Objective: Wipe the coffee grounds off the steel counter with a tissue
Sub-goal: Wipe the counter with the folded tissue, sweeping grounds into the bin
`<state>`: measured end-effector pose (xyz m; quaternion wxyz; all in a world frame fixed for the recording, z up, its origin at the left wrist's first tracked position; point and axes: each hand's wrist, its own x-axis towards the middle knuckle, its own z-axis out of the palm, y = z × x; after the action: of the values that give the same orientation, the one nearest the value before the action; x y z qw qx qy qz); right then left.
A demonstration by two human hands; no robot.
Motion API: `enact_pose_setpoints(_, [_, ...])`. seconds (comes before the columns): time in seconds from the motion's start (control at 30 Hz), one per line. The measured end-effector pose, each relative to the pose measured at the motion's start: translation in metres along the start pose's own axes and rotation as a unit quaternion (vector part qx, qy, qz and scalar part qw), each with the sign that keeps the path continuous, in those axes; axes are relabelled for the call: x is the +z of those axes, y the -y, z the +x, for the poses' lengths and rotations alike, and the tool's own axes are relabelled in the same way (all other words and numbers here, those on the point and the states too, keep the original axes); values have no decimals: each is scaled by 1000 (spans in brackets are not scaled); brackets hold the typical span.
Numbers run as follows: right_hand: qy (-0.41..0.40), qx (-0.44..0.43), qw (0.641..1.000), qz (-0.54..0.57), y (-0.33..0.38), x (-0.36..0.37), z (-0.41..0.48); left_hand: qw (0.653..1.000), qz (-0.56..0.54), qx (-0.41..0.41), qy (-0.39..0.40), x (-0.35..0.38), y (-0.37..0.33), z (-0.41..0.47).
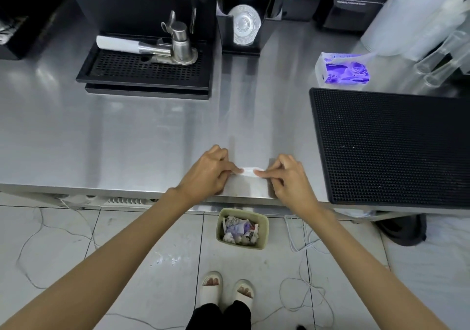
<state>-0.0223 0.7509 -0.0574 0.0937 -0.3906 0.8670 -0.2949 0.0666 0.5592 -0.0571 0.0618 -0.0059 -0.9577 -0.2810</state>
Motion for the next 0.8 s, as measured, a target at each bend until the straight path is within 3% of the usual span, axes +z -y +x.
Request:
enact_pose_setpoints(0.17, [16,15,1000,-7,-7,-19,4,1000,0,10,21,-4,-10,21])
enact_pose_setpoints(0.47, [-8,85,988,-130,-40,-56,25,998,23,15,58,9,-34,91])
enact_pose_setpoints(0.8, [-112,147,968,-168,-15,-24,-61,982,66,129,120,24,-49,78])
